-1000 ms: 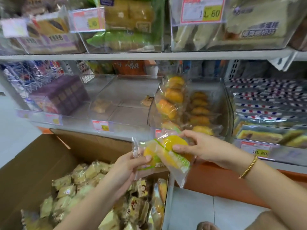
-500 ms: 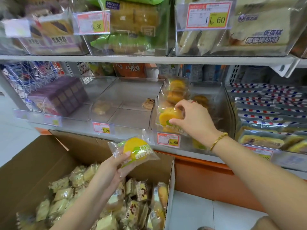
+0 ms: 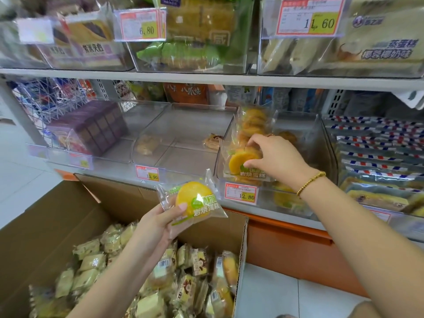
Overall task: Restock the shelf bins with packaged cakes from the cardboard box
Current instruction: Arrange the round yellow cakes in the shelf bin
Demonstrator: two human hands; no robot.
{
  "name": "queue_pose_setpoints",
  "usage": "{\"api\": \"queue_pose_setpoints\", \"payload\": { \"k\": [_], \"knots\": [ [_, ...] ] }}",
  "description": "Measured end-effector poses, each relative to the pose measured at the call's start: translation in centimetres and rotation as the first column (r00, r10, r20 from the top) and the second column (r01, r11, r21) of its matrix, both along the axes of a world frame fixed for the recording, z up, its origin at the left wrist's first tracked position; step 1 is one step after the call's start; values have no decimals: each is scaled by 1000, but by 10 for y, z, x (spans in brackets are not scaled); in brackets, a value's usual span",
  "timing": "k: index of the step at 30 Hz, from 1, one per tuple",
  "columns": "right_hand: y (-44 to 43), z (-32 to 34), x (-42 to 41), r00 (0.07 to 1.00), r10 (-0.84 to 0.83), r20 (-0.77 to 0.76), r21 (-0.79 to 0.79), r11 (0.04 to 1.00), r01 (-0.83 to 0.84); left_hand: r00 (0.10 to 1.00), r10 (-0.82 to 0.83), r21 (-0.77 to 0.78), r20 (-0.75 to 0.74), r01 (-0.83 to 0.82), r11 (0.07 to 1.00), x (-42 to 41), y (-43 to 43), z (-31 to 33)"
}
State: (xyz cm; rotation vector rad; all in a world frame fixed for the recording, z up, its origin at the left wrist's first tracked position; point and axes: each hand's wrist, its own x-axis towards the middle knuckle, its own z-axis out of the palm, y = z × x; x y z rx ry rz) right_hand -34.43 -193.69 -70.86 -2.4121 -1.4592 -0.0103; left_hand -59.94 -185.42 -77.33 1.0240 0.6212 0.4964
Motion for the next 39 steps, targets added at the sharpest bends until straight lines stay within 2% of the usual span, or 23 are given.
{"api": "queue_pose_setpoints", "payload": {
  "k": [3, 7, 10, 12, 14, 15, 16, 17, 18, 19, 21, 22, 24, 26, 28, 31, 33, 36, 37, 39],
  "knots": [
    [-3, -7, -4, 993, -40, 109, 125, 992, 26, 998, -51, 26, 24, 51, 998, 2, -3, 7],
    [-7, -14, -6, 941, 16, 338, 305, 944, -125, 993, -111, 74, 48, 107, 991, 14, -5, 18],
    [-14, -13, -6, 951, 127, 281, 235, 952, -196, 988, -144, 119, 57, 137, 983, 30, 0, 23],
    [-21, -15, -4, 978, 162, 135, 200, 962, -187, 984, -169, 126, 52, 161, 979, 44, 5, 23],
    [-29, -12, -4, 979, 133, -153, 231, 968, -95, 979, -201, 140, 46, 192, 971, 59, 6, 21],
    [-33, -8, -3, 912, 121, -391, 256, 966, -19, 974, -222, 155, 41, 213, 965, 67, 5, 20],
    [-37, -5, -1, 774, 119, -622, 266, 962, 66, 969, -242, 171, 38, 233, 957, 73, 4, 20],
    [-41, -1, 2, 616, 118, -779, 247, 960, 129, 966, -256, 185, 32, 246, 951, 79, 3, 19],
    [-45, 0, 6, 526, 128, -841, 228, 965, 131, 964, -265, 207, 20, 255, 944, 85, 1, 18],
    [-49, 1, 9, 551, 138, -823, 216, 973, 79, 963, -271, 241, -3, 263, 934, 90, 0, 18],
    [-56, 0, 11, 713, 143, -686, 174, 984, -30, 956, -288, 315, -61, 293, 903, 99, -2, 18],
    [-60, 0, 12, 753, 118, -648, 148, 989, -28, 953, -292, 340, -86, 303, 890, 103, -4, 19],
    [-67, 0, 20, 735, 84, -673, 133, 991, 8, 955, -277, 371, -106, 296, 880, 111, -7, 20],
    [-77, 6, 31, 674, 77, -735, 159, 985, 61, 963, -248, 391, -106, 269, 880, 117, -7, 22],
    [-87, 17, 47, 604, 67, -794, 221, 958, 185, 967, -225, 420, -116, 253, 872, 122, -6, 24],
    [-97, 29, 76, 514, 54, -856, 307, 853, 422, 970, -182, 441, -162, 236, 866, 132, -2, 26],
    [-91, 28, 95, 575, -39, -818, 333, 783, 526, 971, -150, 449, -187, 220, 866, 137, -2, 28],
    [-66, 23, 122, 752, -323, -574, 306, 767, 564, 966, -126, 456, -225, 219, 862, 142, -2, 31],
    [-56, 22, 131, 790, -357, -499, 312, 776, 548, 964, -125, 452, -234, 221, 864, 142, -2, 32],
    [-35, 21, 150, 826, -350, -442, 337, 788, 515, 959, -111, 461, -259, 224, 859, 144, -2, 34]
  ]
}}
